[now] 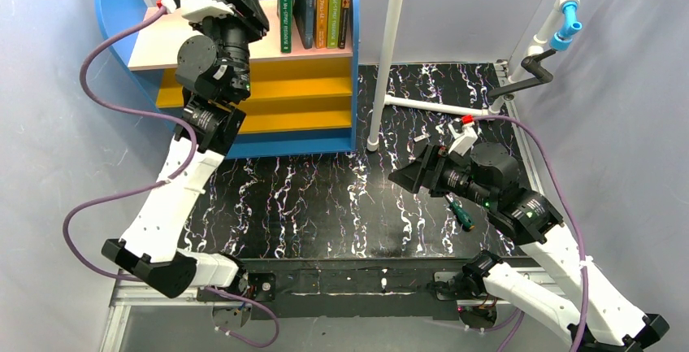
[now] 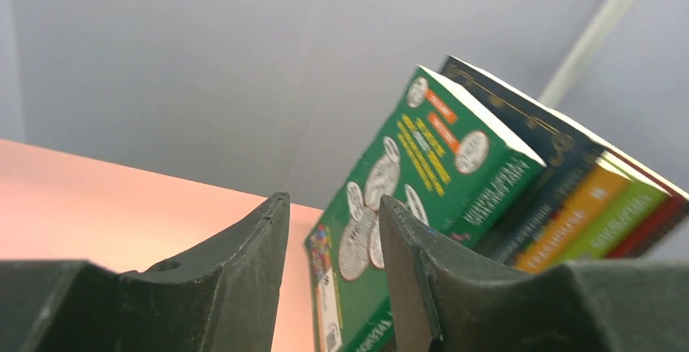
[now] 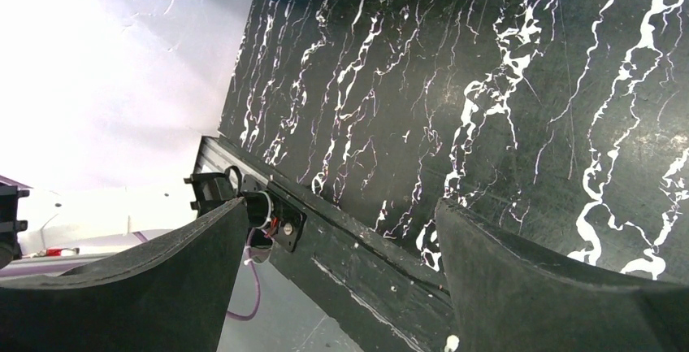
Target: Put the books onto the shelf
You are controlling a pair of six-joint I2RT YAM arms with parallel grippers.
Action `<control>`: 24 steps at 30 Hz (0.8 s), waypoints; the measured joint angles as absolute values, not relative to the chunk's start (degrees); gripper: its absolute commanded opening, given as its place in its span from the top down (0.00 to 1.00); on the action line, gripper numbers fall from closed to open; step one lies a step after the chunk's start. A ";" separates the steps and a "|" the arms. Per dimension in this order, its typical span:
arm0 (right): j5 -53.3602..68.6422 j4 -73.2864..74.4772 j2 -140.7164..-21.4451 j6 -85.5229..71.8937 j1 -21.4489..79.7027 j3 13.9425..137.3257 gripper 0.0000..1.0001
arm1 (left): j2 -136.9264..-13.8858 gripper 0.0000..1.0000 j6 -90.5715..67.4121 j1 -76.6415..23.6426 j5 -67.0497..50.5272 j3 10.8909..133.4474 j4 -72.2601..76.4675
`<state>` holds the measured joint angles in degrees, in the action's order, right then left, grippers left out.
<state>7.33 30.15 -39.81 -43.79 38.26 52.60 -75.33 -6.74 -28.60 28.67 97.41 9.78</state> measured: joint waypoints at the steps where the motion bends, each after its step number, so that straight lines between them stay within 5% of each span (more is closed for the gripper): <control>1: 7.49 29.91 -39.86 -43.81 38.26 52.60 0.08 | -75.68 0.55 -6.90 -28.56 30.70 97.73 9.69; 12: 7.64 30.06 -37.23 -44.21 38.26 52.60 0.08 | -95.79 0.53 -10.20 -24.88 30.63 121.84 -6.57; 24: 6.55 31.83 -34.50 -44.64 38.26 52.60 0.08 | -100.79 0.48 -13.74 -20.51 18.85 123.94 -13.61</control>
